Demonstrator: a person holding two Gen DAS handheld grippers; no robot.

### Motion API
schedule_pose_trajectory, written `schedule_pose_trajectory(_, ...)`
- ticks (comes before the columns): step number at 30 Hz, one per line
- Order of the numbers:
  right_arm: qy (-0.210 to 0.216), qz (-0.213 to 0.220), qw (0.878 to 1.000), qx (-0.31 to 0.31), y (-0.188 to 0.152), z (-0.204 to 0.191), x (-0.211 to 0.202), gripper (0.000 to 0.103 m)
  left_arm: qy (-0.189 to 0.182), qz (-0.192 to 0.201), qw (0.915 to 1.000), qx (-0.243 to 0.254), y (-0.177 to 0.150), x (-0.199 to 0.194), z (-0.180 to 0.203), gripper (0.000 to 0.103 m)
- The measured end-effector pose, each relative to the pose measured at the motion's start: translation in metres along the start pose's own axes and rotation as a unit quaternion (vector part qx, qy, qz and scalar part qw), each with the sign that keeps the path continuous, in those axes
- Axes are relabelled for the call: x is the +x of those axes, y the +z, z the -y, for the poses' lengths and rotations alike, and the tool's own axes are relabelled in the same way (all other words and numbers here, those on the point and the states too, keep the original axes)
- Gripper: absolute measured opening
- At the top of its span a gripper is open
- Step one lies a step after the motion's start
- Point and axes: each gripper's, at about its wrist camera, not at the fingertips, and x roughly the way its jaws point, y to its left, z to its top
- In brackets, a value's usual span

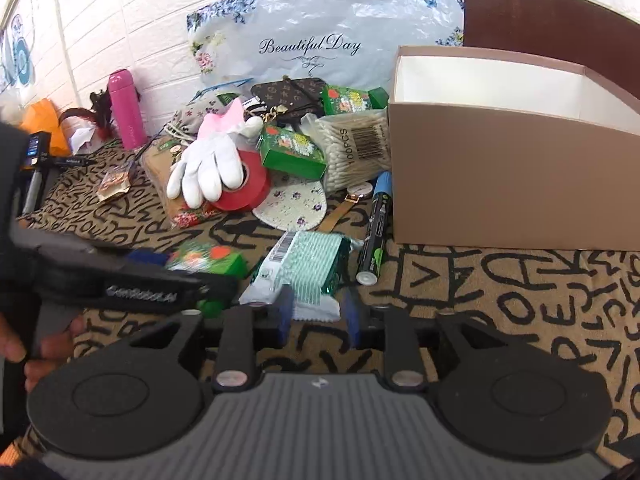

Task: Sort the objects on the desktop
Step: 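Grasp the green snack box with the left tool while the right tool grasps the green-white packet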

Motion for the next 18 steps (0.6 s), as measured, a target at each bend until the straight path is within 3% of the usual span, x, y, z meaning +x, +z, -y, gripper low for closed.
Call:
schedule_pose_trajectory(1, -0.006, -0.001, 1.0, -0.004, 0.001, -0.003, 0.003, 0.049, 0.006, 0.001, 1.0, -0.007, 0.0, -0.001, -0.004, 0.069)
schedule_pose_trajectory(5, -0.012, 0.006, 0.999, -0.035, 0.005, -0.02, 0.012, 0.063, 0.026, 0.003, 0.9994, -0.024, 0.002, -0.002, -0.018, 0.069)
schedule_pose_trajectory(11, -0.034, -0.006, 0.998, -0.06, 0.009, -0.041, 0.04, 0.064, 0.031, 0.006, 0.9988, -0.038, 0.0, -0.001, -0.029, 0.069)
schedule_pose_trajectory(18, -0.044, -0.017, 0.998, -0.047, 0.007, -0.037, 0.058, 0.06, 0.04, 0.011, 0.9988, -0.025, 0.0, 0.004, -0.026, 0.07)
